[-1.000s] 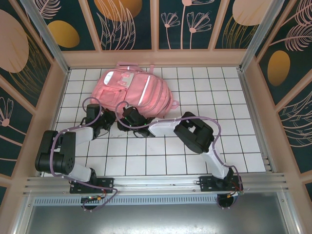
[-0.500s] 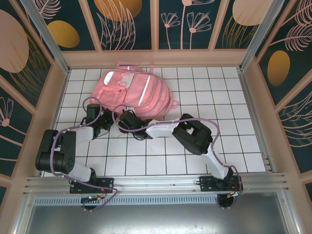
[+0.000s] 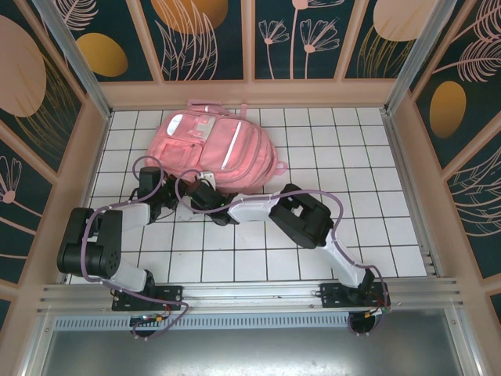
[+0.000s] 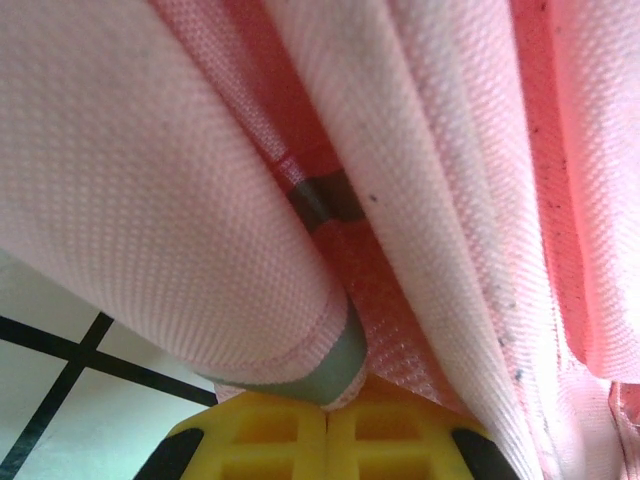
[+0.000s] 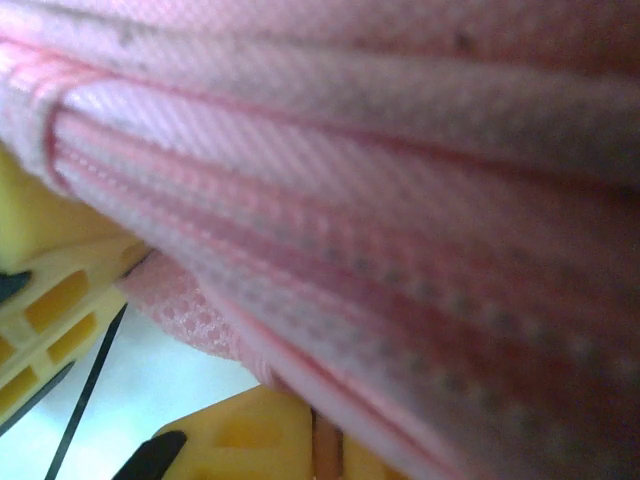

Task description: Pack the student bag

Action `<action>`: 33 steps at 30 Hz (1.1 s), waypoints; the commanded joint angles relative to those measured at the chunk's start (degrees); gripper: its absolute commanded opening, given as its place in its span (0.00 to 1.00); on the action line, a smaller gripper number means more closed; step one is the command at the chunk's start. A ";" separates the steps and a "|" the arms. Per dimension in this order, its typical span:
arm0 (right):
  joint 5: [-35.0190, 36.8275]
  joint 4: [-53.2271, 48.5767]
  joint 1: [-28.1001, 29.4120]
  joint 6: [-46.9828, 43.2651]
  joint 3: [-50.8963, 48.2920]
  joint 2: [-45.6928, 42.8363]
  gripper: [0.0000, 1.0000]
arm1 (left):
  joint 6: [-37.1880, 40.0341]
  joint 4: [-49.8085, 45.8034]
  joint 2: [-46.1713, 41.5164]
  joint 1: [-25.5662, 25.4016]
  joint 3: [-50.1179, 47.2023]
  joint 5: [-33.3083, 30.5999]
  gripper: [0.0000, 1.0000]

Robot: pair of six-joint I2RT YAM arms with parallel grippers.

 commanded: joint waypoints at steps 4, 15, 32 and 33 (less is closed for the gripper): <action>4.26 -4.46 -0.45 1.25 0.10 1.92 0.00 | 0.34 -0.98 -1.09 -0.04 0.29 -0.88 0.00; 7.97 -10.69 -0.01 4.47 -8.43 -7.16 0.00 | 1.71 -10.83 -3.84 0.09 1.84 -14.69 0.00; 13.77 -12.22 -10.06 1.91 -33.27 -29.86 0.00 | 4.15 -19.28 -8.56 2.77 3.21 -25.91 0.00; 13.72 -11.87 -11.37 0.63 -33.96 -30.78 0.00 | 4.52 -19.64 -8.67 3.55 3.38 -25.98 0.00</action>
